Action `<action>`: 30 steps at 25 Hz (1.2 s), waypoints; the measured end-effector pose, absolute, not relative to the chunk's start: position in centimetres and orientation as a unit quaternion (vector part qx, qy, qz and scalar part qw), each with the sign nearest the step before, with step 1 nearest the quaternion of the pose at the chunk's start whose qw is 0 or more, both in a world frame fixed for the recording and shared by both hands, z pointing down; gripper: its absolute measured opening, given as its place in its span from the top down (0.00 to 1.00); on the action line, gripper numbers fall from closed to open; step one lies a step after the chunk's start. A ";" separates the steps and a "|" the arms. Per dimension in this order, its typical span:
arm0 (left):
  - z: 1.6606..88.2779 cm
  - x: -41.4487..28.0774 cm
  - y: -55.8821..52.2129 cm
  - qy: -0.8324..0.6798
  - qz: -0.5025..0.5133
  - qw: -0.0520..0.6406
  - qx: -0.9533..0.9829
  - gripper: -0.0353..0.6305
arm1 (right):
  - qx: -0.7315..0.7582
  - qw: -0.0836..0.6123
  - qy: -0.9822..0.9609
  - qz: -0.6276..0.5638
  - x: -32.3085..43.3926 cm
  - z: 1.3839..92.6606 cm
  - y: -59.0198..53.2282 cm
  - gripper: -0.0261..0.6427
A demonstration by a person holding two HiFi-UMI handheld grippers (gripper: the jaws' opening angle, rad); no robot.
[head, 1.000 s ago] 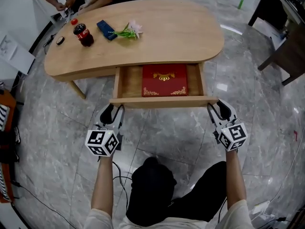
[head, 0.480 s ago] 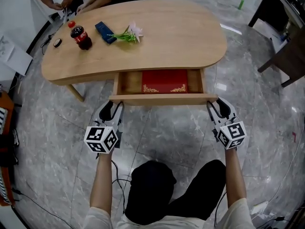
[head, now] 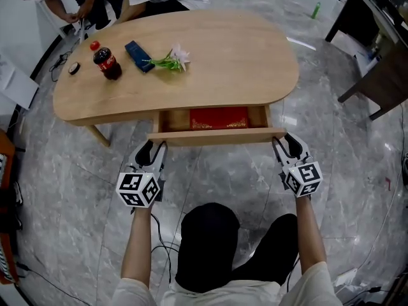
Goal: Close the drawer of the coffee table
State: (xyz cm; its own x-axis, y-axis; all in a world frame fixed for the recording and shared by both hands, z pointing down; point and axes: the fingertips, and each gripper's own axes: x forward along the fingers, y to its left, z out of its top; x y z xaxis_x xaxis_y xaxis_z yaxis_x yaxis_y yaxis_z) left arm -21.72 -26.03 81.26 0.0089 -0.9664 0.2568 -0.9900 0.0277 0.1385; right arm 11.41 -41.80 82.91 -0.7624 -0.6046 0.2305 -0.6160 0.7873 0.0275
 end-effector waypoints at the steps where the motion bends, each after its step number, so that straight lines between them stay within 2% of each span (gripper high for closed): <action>1: 81.3 -21.8 -26.1 -0.703 0.042 0.143 0.696 0.69 | 0.326 0.117 -0.938 0.027 11.3 82.9 -41.9 0.72; 30: 81.2 -24.4 -32.0 -0.714 0.080 0.165 0.676 0.69 | 0.359 0.123 -0.923 0.056 8.8 82.7 -47.8 0.72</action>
State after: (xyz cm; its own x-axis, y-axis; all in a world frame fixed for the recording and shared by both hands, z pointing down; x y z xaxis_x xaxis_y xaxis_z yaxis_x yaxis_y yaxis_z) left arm -24.37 -32.03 81.17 -0.0317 -0.9388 0.3431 -0.9914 0.0733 0.1089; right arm 8.76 -47.85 82.69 -0.7115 -0.6496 0.2680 -0.6771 0.7357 -0.0142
